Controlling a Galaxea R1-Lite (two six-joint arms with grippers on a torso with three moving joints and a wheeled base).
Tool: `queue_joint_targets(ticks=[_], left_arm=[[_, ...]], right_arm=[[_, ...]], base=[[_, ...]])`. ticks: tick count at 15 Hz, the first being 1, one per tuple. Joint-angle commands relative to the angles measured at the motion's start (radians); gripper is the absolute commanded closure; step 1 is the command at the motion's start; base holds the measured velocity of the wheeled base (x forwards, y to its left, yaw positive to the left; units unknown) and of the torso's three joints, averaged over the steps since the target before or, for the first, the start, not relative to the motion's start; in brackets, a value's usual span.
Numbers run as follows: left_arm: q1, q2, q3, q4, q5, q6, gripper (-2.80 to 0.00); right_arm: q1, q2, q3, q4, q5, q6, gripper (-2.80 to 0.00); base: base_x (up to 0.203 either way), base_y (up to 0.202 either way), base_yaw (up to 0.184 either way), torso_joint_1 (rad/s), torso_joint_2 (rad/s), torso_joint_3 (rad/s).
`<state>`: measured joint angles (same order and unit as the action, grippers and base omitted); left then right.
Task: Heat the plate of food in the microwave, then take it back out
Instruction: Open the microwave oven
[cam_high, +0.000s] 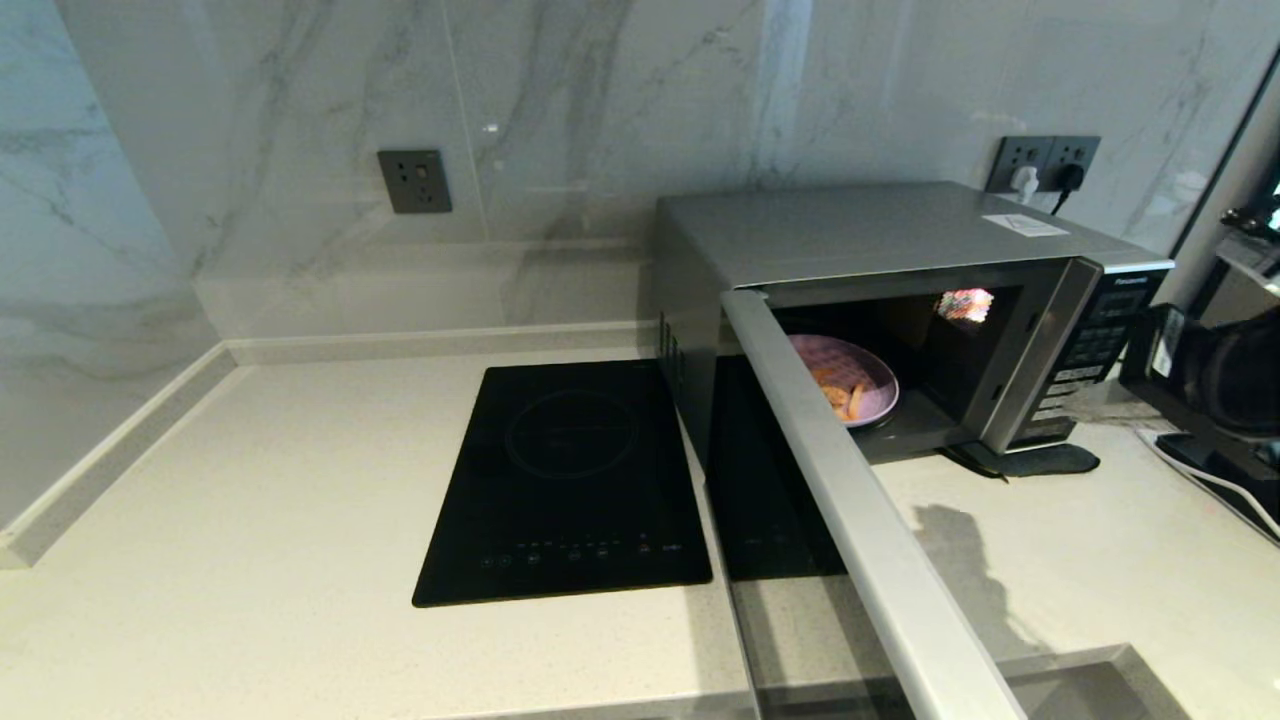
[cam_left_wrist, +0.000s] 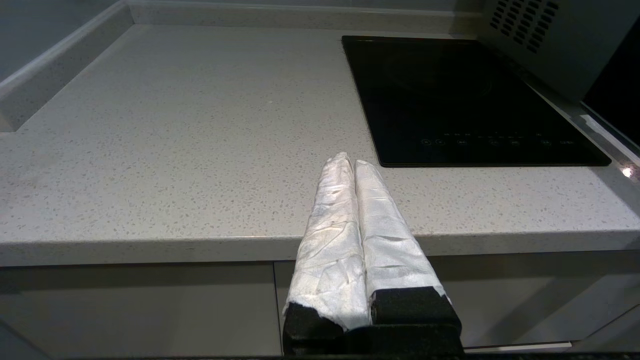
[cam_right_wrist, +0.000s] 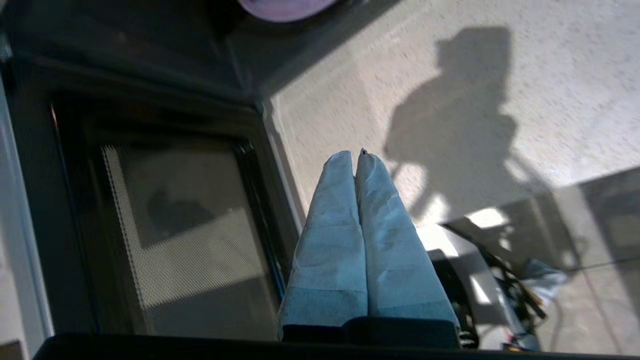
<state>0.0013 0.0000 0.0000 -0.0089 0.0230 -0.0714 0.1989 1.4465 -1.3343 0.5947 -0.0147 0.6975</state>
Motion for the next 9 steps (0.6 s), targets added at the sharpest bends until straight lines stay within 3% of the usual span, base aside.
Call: queue_joint_targets(ticks=[1, 5, 9], left_arm=[[0.0, 0.002, 0.0, 0.0, 0.0, -0.001, 0.0], [0.0, 0.002, 0.0, 0.0, 0.0, -0.001, 0.0], [0.0, 0.002, 0.0, 0.0, 0.0, -0.001, 0.0]], right_arm=[[-0.001, 0.119, -0.053, -0.011, -0.001, 0.046, 0.0], [-0.03, 0.261, -0.123, -0.015, -0.001, 0.12, 0.0], [-0.069, 0.272, -0.139, -0.016, -0.001, 0.123, 0.0]], base=[[0.0, 0.0, 0.0, 0.0, 0.0, 0.0], [0.0, 0.0, 0.0, 0.0, 0.0, 0.0], [0.0, 0.0, 0.0, 0.0, 0.0, 0.0]])
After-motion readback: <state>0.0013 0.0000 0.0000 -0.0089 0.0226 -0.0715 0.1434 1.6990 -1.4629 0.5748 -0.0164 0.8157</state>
